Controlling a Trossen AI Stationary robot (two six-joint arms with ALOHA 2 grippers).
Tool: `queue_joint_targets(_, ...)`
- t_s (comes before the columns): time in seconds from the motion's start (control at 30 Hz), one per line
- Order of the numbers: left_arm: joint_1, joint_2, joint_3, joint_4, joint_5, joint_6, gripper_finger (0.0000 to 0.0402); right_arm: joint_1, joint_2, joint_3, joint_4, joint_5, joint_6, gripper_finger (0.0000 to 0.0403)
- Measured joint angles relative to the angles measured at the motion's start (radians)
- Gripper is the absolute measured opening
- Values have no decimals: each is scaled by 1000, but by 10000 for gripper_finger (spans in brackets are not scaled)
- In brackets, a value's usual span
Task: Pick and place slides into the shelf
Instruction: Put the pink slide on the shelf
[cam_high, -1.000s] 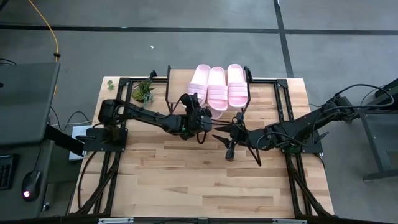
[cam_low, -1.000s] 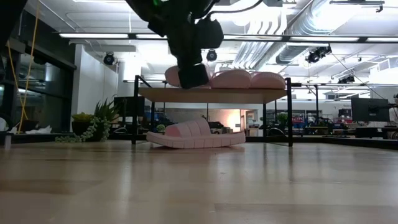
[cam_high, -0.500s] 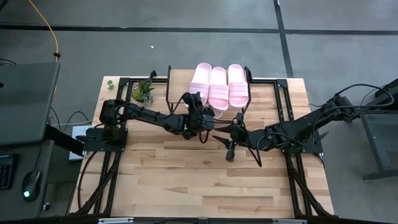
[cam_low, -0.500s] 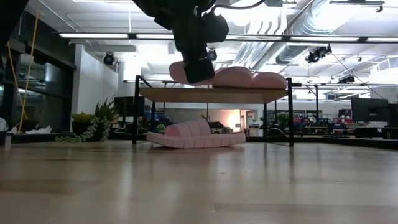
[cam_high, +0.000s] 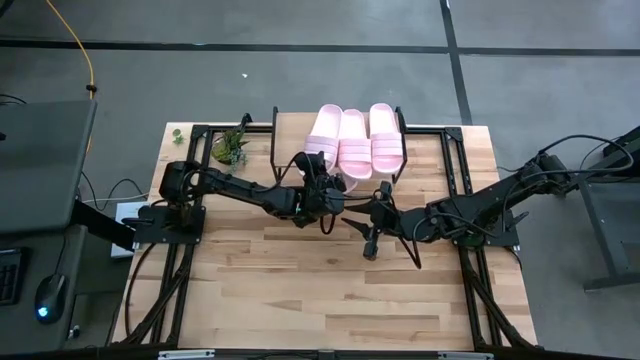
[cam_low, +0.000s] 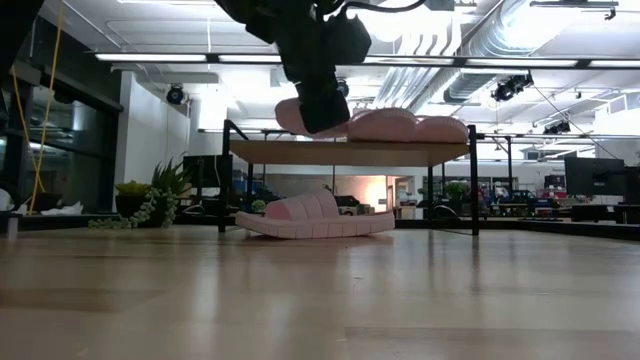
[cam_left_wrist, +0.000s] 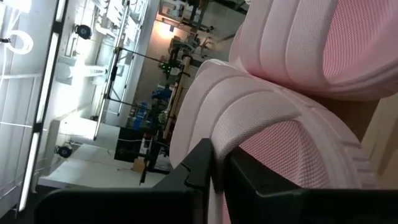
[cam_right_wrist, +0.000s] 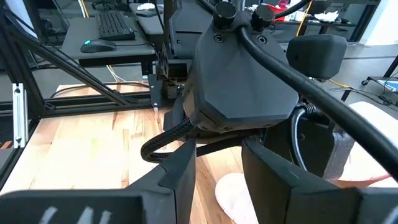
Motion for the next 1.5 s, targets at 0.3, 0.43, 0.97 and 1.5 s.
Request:
queue_joint_targets(0.3,0,0,0,0,4,0,11,6,0,0,-1,0,0,119)
queue_joint_targets(0.43,0,0,0,0,4,18,13,13,0,0,-1,1,-7,119)
queue_joint_targets(0.97,0,0,0,-1,-17,22,4,13,0,0,-2,1,-8,119)
queue_joint_targets(1.5,0,0,0,0,41,-46,12,13,0,0,-1,1,-8,119)
